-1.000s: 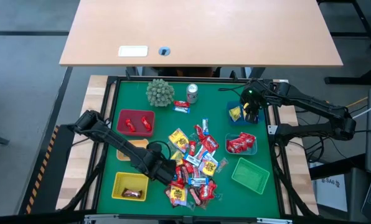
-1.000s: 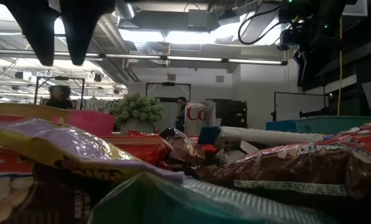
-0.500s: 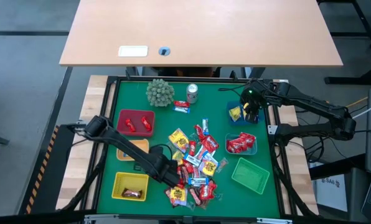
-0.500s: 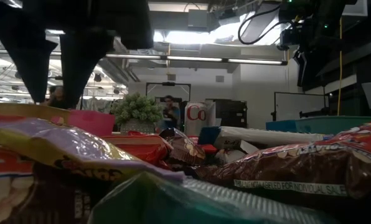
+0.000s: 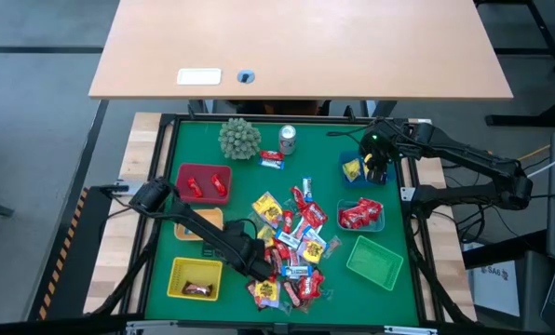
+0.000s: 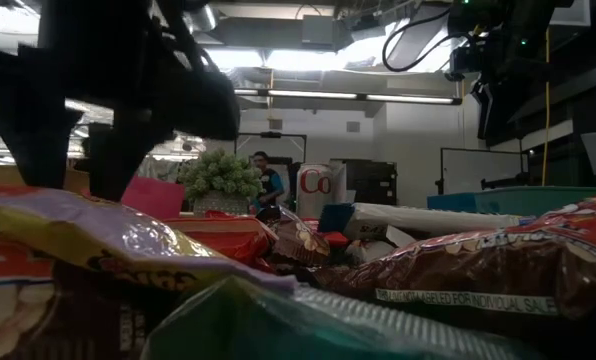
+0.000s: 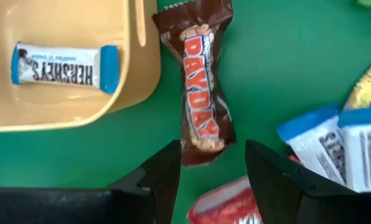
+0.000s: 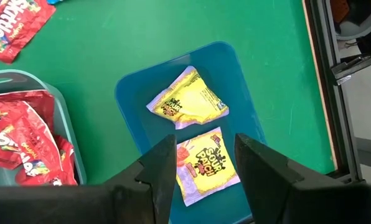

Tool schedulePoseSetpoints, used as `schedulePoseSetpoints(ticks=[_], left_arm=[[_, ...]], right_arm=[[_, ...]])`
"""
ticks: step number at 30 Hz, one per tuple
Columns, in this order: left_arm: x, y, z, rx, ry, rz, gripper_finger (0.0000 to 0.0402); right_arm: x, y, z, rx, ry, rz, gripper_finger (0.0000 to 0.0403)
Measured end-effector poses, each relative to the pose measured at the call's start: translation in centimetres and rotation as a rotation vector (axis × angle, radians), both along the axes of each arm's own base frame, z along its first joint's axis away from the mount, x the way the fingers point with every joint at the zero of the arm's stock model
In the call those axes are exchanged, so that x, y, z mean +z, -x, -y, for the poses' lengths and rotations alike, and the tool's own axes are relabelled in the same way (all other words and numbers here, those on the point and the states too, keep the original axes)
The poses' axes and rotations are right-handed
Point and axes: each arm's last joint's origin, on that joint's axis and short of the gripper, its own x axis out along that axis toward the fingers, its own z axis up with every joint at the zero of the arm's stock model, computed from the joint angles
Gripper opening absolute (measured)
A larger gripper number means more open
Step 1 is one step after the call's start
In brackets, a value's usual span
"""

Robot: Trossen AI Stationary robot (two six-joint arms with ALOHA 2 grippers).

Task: Sort candy
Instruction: Put the brown chocolate bar into the yellow bin

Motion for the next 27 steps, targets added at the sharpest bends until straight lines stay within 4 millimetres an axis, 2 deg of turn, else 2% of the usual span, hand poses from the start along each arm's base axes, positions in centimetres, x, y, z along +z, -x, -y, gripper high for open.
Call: schedulePoseSetpoints(ticks=[7, 13, 22, 27], left_arm=[[-1.8, -0.3, -0.2, 0.007, -0.033, -0.045, 0.0165], [-2.2, -0.4, -0.2, 0.001, -0.037, -0.049, 0.0159], [-2.2, -0.5, -0.1, -0.003, -0.035, -0.046, 0.009], [-2.2, -0.5, -0.1, -0.003, -0.034, -0.046, 0.0073]], right_arm=[[0.0, 0.0, 0.0, 0.0, 0.0, 0.0, 0.016], [0.0, 0.0, 0.0, 0.0, 0.0, 0.0, 0.016], [0.0, 0.0, 0.0, 0.0, 0.0, 0.0, 0.016], [0.0, 0.0, 0.0, 0.0, 0.0, 0.0, 0.016]])
